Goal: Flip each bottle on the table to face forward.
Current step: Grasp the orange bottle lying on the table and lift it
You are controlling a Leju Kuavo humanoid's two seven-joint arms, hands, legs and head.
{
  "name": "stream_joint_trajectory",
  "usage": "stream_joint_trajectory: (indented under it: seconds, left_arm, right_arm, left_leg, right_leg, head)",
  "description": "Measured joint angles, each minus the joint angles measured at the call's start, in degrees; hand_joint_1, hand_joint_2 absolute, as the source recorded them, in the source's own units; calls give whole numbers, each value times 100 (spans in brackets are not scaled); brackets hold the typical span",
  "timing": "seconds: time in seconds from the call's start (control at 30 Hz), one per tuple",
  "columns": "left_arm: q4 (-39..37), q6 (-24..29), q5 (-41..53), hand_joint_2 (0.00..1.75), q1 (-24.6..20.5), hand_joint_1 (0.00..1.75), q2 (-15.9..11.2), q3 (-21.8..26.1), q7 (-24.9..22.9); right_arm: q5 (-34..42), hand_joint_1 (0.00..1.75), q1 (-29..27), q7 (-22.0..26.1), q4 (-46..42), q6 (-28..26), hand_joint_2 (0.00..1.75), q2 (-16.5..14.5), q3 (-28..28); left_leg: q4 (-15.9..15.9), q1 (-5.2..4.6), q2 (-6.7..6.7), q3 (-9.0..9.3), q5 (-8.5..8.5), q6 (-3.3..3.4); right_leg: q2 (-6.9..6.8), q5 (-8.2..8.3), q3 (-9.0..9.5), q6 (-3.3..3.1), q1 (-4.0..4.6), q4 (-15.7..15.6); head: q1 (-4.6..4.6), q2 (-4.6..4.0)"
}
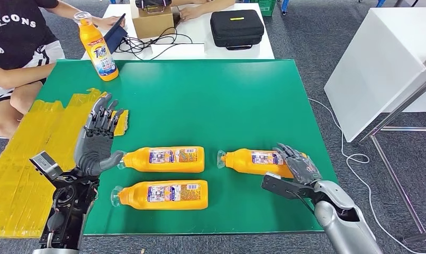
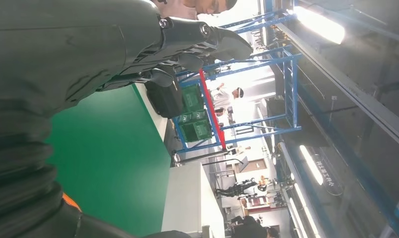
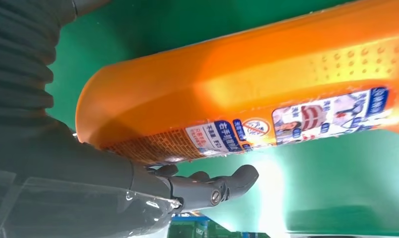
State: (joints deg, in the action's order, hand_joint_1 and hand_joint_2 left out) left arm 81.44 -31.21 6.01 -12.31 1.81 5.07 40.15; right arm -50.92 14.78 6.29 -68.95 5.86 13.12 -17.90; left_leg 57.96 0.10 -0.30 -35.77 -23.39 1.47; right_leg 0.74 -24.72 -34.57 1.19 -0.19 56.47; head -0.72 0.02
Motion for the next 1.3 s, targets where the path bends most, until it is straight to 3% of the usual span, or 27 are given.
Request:
stream_joint_trajectory:
  seconds: [0.53,0.73,0.87,1.07,1.3]
  left_arm:
    - [-1,0,1,175,5,0,0,0,0]
    - [-63,-5,27,175,-1,0,0,0,0]
    - [-102,-14,73,175,-2,0,1,0,0]
    - [-238,-15,74,175,-105,0,7,0,-1]
    - [-481,-39,69,175,-355,0,9,0,-117]
  right_arm:
    - [-77,0,72,-26,117,9,175,2,25]
    - [-276,0,532,-117,783,79,175,-1,19]
    - [-387,175,939,-65,1436,217,175,-15,-20]
    - [-563,175,1919,278,2717,590,175,-147,-403]
    - [-584,175,2470,289,3512,633,175,-318,-663]
  left_leg:
    - [0,0,0,1,0,0]
    - [0,0,0,1,2,1]
    - [0,-1,3,3,3,2]
    - [0,0,19,34,0,-1]
    - [0,1,12,40,6,-2]
  right_leg:
    - [0,0,1,0,0,0]
    - [0,1,2,0,-1,0]
    - [2,3,5,1,-1,0]
    - [20,5,26,-2,2,-1]
    - [16,15,35,-15,5,0]
  head:
    - [-1,0]
    - [2,0]
    - [1,0]
    - [1,0]
    - [1,0]
